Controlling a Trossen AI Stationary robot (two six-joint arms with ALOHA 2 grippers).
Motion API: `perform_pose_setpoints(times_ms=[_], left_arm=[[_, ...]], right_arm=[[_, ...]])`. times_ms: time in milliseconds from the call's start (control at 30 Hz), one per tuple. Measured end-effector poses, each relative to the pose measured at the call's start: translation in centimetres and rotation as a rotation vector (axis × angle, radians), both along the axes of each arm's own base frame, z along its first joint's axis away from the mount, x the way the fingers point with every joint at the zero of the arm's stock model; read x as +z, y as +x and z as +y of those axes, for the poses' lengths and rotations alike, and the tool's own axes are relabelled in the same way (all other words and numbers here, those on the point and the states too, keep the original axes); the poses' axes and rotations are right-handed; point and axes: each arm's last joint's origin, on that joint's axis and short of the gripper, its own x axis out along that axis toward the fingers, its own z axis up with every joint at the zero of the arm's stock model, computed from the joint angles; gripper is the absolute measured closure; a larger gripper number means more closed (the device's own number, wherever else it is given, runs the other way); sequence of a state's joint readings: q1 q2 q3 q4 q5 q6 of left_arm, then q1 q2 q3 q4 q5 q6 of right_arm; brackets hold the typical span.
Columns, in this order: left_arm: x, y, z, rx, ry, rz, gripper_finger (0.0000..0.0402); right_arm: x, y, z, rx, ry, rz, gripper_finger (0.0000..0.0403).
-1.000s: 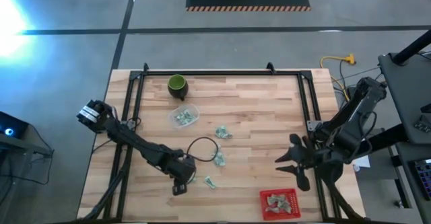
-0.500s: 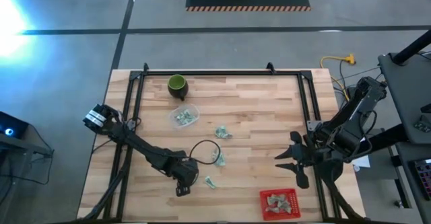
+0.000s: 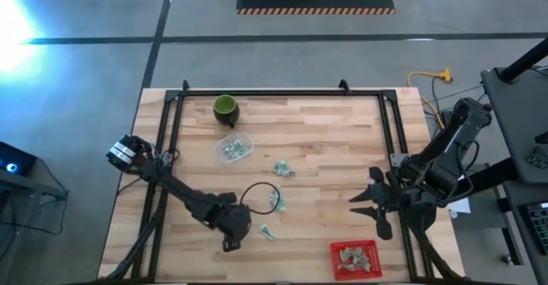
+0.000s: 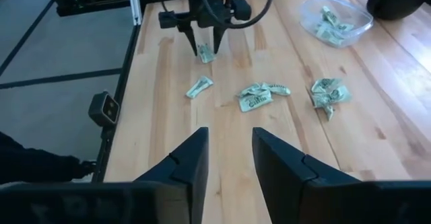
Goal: Pick and place items into bin
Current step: Put the green stevia packet into the transparent bin
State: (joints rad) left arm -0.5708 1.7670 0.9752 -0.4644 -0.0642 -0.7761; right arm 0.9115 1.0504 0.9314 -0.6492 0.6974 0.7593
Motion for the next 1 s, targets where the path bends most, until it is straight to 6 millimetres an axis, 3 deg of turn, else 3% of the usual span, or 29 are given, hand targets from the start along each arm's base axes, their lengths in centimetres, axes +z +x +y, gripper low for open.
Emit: perform_pose_setpoints(times_ms=[567, 1000], left_arm=[[-0.27, -0.32, 0.14, 0.003, 0.06, -0.001, 0.021], [-0.3, -0.66, -0.11, 0.006, 0.09, -0.009, 0.0316]], right_arm=[[0.01, 0.02, -0.03, -0.022, 0.009, -0.008, 0.0318], [0.01, 0.02, -0.05, -0.026, 0.006, -0.011, 0.0331]])
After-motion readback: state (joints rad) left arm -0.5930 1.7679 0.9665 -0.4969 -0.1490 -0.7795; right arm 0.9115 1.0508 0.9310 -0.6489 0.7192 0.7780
